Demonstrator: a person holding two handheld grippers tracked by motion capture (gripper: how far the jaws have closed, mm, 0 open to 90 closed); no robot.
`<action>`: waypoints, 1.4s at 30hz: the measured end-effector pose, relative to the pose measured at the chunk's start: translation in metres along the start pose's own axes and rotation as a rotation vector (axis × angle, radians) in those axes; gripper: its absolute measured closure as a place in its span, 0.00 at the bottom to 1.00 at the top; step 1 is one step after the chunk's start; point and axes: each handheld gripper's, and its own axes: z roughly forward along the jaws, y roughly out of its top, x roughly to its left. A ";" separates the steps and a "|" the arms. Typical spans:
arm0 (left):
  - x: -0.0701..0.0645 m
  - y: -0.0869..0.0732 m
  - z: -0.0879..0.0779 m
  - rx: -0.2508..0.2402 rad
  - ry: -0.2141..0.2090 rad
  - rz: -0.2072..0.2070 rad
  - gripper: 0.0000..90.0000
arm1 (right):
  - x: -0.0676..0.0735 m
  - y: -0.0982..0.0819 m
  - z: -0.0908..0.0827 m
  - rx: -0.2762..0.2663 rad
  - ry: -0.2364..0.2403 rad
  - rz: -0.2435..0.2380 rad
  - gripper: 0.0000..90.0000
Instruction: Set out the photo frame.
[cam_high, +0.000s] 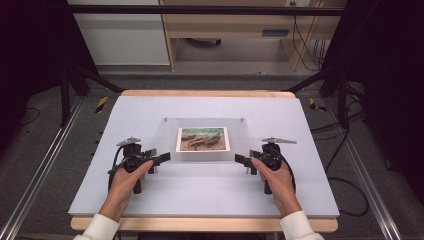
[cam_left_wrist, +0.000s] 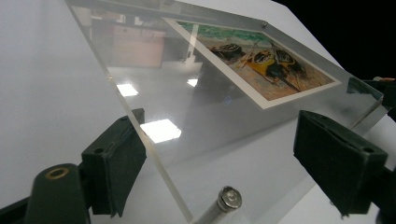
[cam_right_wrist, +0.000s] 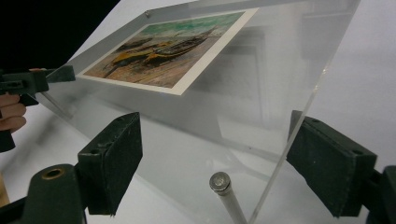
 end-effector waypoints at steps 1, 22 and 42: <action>0.001 0.000 -0.001 0.001 -0.005 -0.003 0.21 | 0.000 0.000 0.000 -0.001 0.000 -0.005 0.21; -0.010 -0.008 -0.022 -0.016 0.009 0.080 0.38 | 0.011 -0.011 -0.020 -0.043 -0.043 -0.095 0.37; -0.025 -0.017 -0.035 -0.014 0.068 0.165 0.43 | 0.025 -0.022 -0.034 -0.047 -0.096 -0.179 0.47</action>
